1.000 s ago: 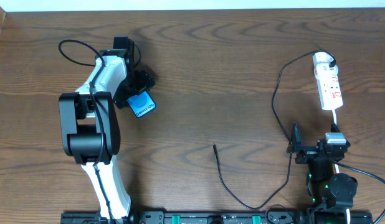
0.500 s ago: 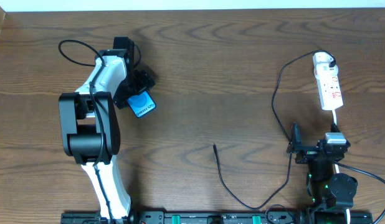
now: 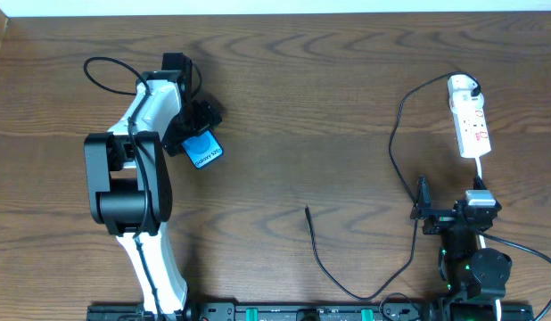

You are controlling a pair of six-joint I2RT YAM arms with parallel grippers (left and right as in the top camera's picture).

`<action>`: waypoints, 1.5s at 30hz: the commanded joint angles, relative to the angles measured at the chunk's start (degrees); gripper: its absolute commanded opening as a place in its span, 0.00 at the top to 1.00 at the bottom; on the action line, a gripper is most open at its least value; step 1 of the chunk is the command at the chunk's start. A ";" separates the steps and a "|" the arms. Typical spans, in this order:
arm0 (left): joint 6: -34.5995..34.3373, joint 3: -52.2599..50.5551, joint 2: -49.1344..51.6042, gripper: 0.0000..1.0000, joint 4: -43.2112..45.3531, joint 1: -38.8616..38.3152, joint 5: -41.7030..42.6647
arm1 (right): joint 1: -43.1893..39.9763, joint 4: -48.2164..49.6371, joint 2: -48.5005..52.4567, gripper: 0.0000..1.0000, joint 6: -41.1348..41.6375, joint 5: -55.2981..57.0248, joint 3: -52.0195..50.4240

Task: Plug charger to phone and switch on socket
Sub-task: 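Lower the left gripper and close it on the phone's short edge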

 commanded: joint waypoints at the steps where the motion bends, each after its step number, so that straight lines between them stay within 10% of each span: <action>1: -0.94 -2.16 1.49 0.04 -0.79 0.26 -0.70 | -0.09 -0.22 -0.35 0.01 -0.63 0.24 -0.09; 45: -0.94 -2.16 1.49 0.16 -0.79 0.26 -0.72 | -0.09 -0.22 -0.35 0.01 -0.61 0.24 -0.09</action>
